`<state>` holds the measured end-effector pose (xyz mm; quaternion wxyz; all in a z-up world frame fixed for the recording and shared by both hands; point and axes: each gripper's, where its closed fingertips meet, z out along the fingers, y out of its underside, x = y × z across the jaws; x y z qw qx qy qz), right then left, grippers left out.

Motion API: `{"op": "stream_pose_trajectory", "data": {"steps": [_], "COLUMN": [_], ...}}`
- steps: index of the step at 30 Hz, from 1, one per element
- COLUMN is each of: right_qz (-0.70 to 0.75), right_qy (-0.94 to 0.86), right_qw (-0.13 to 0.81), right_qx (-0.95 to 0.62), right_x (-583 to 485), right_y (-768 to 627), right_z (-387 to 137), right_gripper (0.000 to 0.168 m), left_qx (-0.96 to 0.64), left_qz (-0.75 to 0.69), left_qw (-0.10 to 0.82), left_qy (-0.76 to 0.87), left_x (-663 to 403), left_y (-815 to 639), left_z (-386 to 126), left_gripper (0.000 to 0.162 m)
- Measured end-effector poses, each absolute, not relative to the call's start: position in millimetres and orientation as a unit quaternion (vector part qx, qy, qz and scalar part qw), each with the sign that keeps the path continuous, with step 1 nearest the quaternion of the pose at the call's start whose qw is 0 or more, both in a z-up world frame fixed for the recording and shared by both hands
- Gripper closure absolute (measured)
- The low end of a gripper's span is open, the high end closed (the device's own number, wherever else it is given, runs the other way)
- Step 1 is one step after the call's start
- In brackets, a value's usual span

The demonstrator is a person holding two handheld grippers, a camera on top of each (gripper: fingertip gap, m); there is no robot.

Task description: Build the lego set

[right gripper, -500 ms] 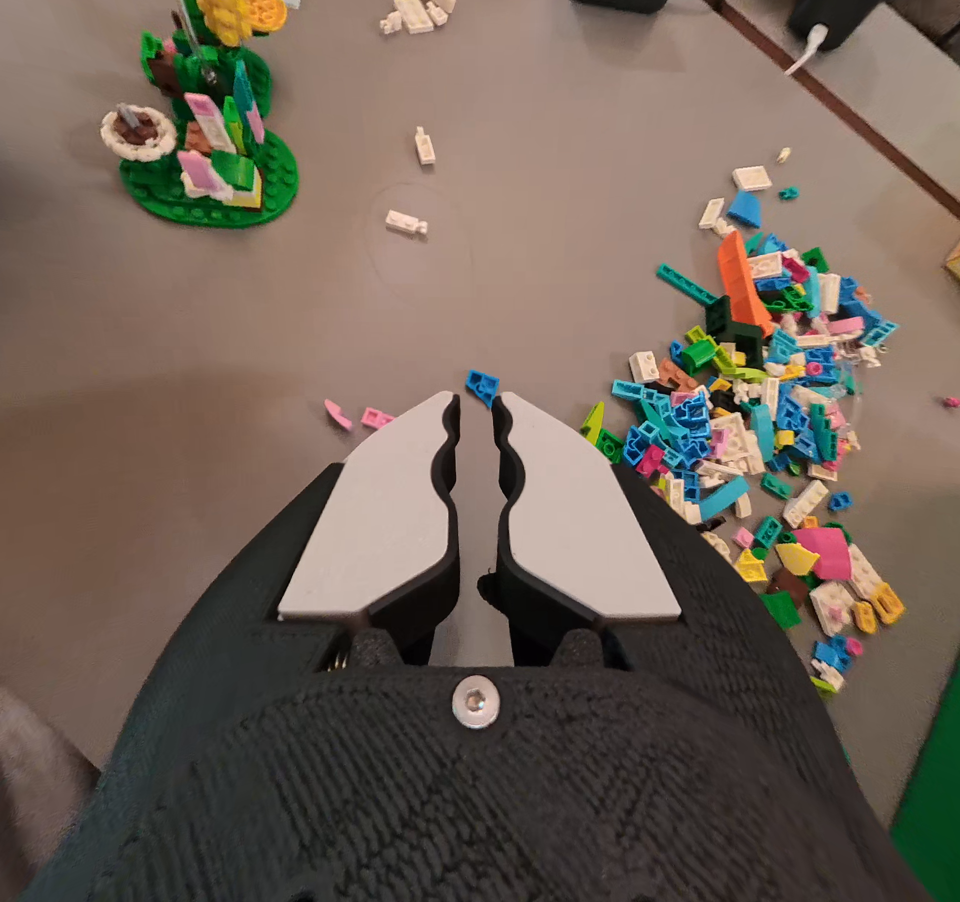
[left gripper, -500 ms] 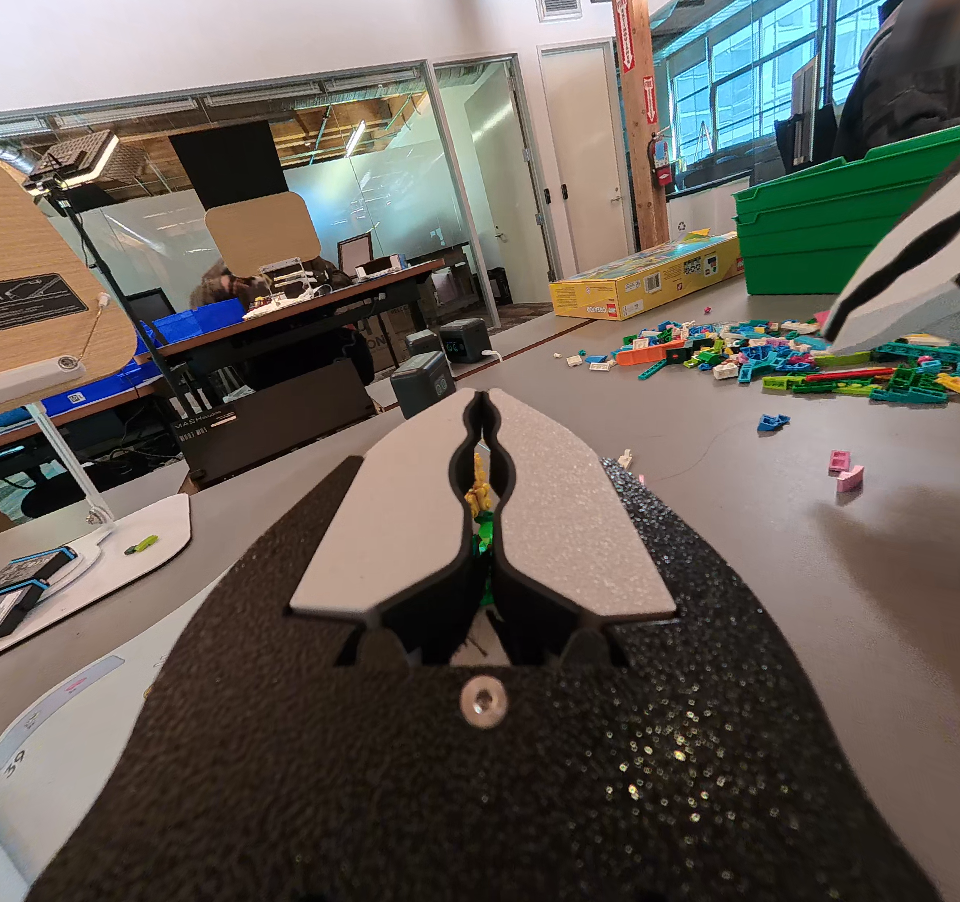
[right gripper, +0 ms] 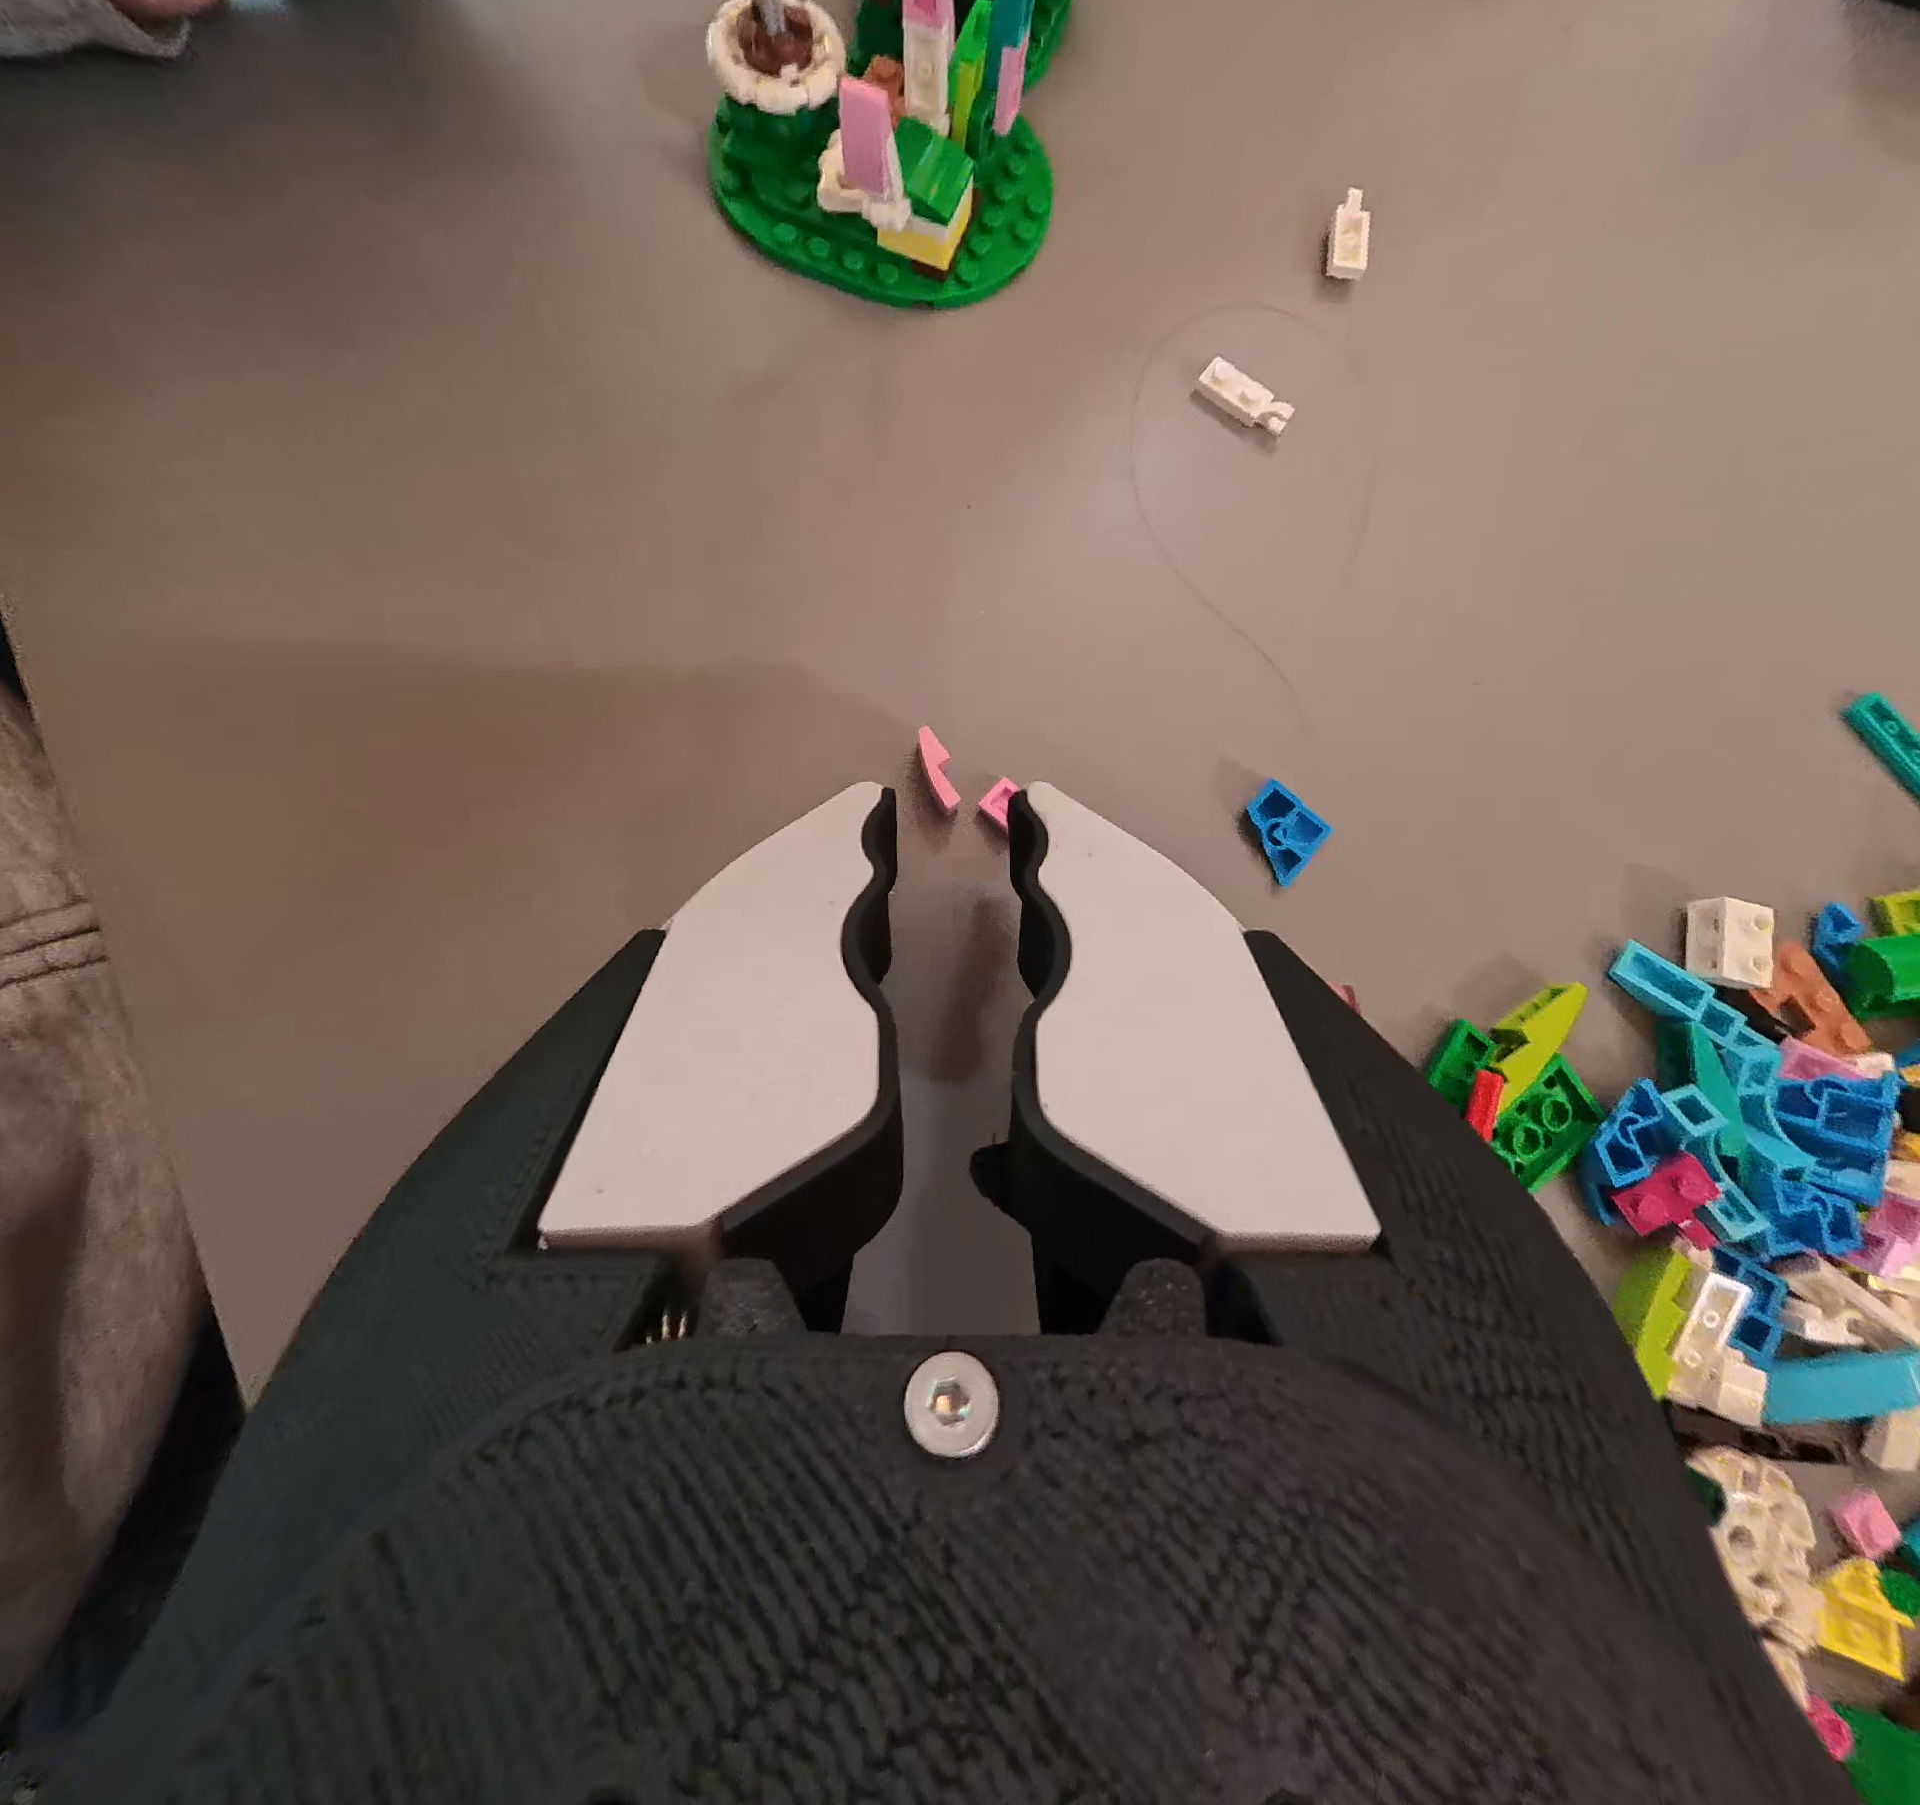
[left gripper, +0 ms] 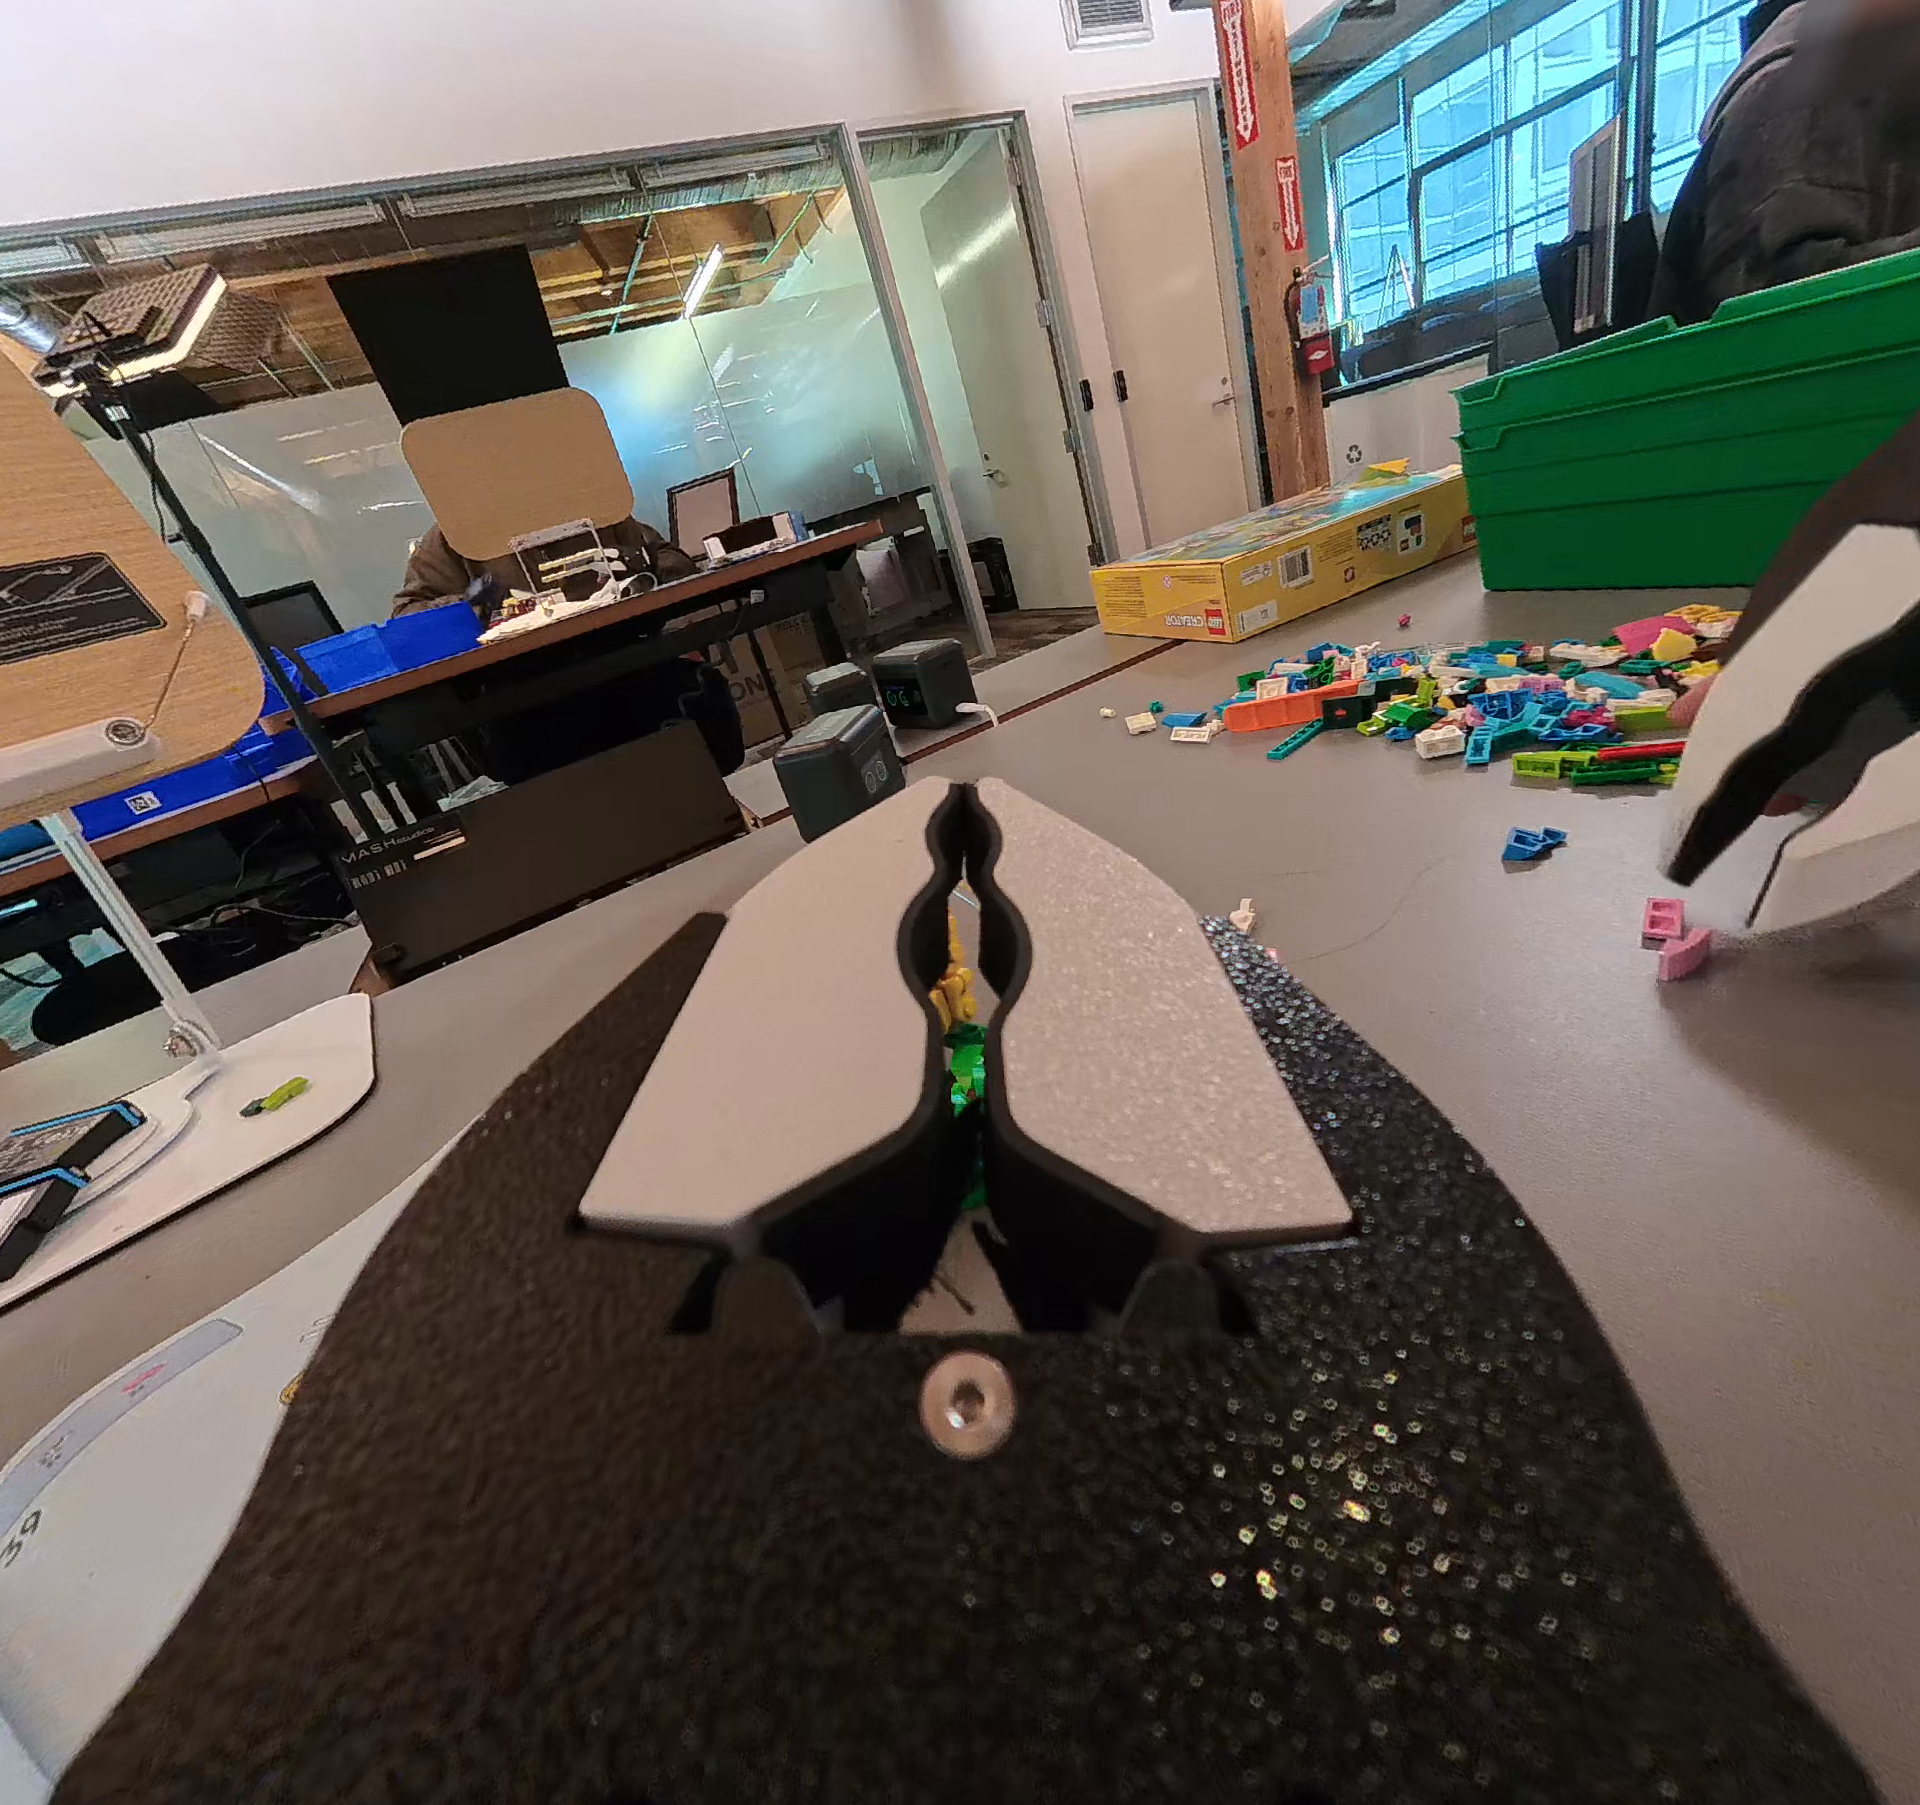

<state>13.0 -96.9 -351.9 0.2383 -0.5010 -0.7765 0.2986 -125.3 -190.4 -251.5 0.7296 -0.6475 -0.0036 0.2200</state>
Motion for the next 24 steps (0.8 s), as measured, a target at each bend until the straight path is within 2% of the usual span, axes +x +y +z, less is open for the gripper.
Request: {"op": "stream_pose_trajectory", "data": {"steps": [16,24], "right_qz": [0.268,0.290], "right_qy": [-0.798,-0.801], "right_qw": [0.241,0.231], "right_qx": [-0.483,-0.470], "right_x": [10.8,8.6], "right_y": [-101.6,-114.6], "right_z": [-363.4,-360.7], "right_gripper": [0.166,0.166], "left_qx": [-0.648,-0.649], "left_qz": [0.222,0.222], "left_qw": [0.728,0.728], "left_qy": [-0.001,0.000], "left_x": [-125.4,-125.8], "left_y": [-189.6,-188.8], "left_z": [-252.0,-252.6], "left_gripper": [0.162,0.162]}}
